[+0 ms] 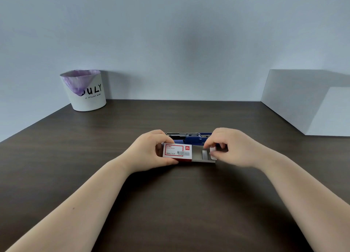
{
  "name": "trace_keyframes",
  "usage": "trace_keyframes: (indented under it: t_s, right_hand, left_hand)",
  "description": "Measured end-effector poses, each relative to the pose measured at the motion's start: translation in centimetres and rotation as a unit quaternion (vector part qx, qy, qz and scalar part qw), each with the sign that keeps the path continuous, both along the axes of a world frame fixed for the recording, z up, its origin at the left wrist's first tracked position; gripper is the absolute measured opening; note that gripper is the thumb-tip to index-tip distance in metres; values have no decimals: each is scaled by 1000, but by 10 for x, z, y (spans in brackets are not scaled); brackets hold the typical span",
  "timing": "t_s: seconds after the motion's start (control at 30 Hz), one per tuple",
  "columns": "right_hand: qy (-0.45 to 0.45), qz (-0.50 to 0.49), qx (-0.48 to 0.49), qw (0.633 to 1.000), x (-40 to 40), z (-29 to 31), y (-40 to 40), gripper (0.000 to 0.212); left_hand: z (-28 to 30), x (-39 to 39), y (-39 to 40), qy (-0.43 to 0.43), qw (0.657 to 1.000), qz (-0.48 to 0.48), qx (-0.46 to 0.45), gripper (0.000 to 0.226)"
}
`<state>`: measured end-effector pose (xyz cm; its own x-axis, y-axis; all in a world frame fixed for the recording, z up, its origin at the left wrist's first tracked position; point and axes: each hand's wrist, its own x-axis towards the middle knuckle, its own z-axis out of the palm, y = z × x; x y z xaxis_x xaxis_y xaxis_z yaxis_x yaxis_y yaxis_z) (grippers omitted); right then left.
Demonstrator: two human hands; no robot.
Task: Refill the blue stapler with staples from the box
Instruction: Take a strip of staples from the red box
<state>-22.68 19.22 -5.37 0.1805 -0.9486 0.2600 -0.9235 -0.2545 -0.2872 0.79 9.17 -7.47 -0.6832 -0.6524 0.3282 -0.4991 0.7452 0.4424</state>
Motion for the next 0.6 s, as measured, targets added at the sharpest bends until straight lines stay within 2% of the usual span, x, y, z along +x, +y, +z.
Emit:
trace_keyframes:
  t_s: [0.17,0.37,0.47,0.6]
  right_hand:
    - [37,-2,27,999,6,-3,-7,34]
    - [109,-12,69,992,12,4,-10,38]
    - [136,-8,84,987,16,7,-15,35]
    - [132,21,73,988,20,5,-18,19]
  left_hand:
    - [1,-1,1,-1,1000,-4,-3,42]
    - [2,-1,2,-10,1000,-8,-9,43]
    - [2,-3,2,-11,1000,-7,-6,44]
    - [1,-3,2,-11,1000,-5,-5,43]
